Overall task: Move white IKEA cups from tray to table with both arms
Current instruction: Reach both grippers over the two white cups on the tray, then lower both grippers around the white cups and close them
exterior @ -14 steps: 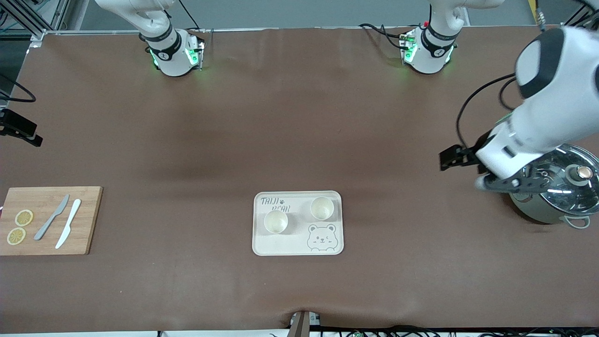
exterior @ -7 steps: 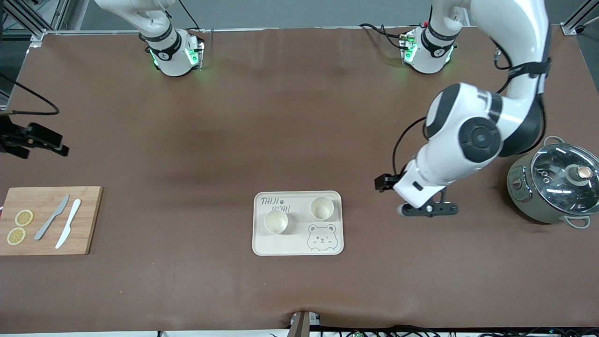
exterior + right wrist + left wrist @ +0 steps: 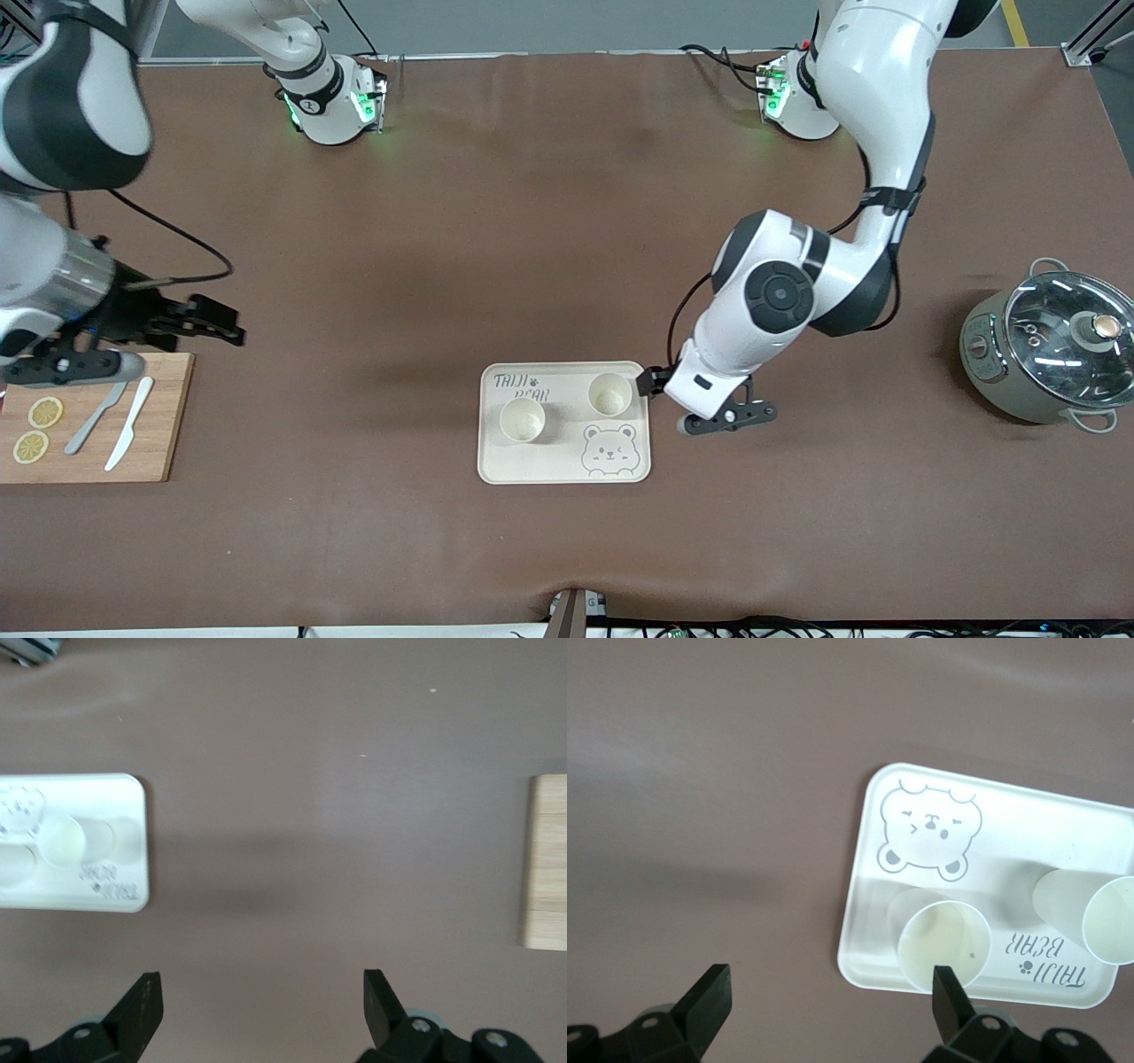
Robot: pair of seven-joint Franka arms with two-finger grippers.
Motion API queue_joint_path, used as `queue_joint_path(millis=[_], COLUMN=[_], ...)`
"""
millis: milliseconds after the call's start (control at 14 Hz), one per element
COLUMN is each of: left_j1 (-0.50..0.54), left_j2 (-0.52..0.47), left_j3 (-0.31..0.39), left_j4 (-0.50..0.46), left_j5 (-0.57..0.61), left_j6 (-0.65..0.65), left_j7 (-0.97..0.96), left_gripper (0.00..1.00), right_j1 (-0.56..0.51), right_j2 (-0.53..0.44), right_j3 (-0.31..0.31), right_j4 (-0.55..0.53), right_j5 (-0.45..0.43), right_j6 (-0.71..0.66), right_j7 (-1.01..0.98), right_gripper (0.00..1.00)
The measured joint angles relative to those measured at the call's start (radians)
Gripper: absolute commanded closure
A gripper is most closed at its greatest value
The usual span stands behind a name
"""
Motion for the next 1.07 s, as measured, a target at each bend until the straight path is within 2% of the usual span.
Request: queue_joint_path(millis=[429,786,1071], left_j1=[-0.022,-0.031,-0.043], left_j2=[0.046,0.088,0.118], left_j3=[0.000,0.000,0.000], left_j4=[0.004,0.005,0.006], left_j5=[0.000,0.000,0.000], left_j6=[0.009,0.079,0.135], left_j7=[-0.013,-0.013,-0.014], left_gripper=[0.00,0.00,0.00], right_j1=[0.209,0.312,0.368], right_j2=[0.110,0.227,0.338], right_j3=[0.002,0.002,0.001], right_j4=[-0.002,-0.004,-0.005], right_j5=[0.001,0.000,0.000], right_j6=[0.186,0.345,0.498], right_j7=[0.357,0.497,0.536], right_gripper=[0.00,0.00,0.00])
